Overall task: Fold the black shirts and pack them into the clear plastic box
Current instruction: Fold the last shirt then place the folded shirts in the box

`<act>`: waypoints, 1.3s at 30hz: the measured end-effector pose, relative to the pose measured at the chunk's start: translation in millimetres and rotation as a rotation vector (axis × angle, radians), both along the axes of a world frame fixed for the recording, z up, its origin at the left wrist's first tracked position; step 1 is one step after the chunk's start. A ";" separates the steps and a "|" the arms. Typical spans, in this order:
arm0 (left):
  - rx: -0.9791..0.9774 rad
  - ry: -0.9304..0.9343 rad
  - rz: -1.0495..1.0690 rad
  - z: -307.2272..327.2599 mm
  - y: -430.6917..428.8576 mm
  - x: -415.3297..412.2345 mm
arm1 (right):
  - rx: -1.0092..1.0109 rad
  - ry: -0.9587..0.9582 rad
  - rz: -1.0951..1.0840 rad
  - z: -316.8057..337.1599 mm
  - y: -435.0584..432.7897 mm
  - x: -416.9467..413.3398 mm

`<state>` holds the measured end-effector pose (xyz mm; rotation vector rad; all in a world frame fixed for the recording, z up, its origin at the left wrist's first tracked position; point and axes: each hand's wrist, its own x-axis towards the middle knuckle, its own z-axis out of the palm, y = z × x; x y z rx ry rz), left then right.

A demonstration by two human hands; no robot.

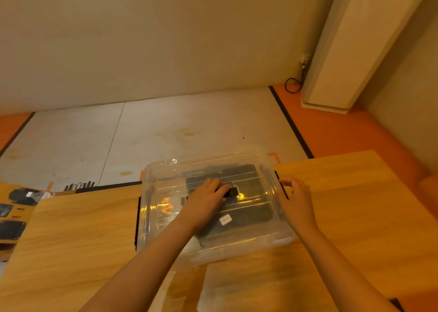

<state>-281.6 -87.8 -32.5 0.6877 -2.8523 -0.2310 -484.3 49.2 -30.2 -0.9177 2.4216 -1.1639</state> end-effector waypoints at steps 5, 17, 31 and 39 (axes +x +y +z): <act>-0.027 0.081 0.084 -12.2 -4.9 6.6 | 0.034 -0.073 0.039 -11.1 -1.3 3.7; 0.043 0.241 0.551 0.0 -4.4 87.5 | 0.322 0.103 0.071 -1.1 -11.4 -10.5; 0.294 0.104 1.138 -4.2 4.3 113.7 | 0.418 0.117 -0.052 -8.3 -11.9 -3.0; 0.415 0.162 1.107 -0.7 3.7 111.9 | 0.410 0.106 0.025 -9.3 -12.8 -3.7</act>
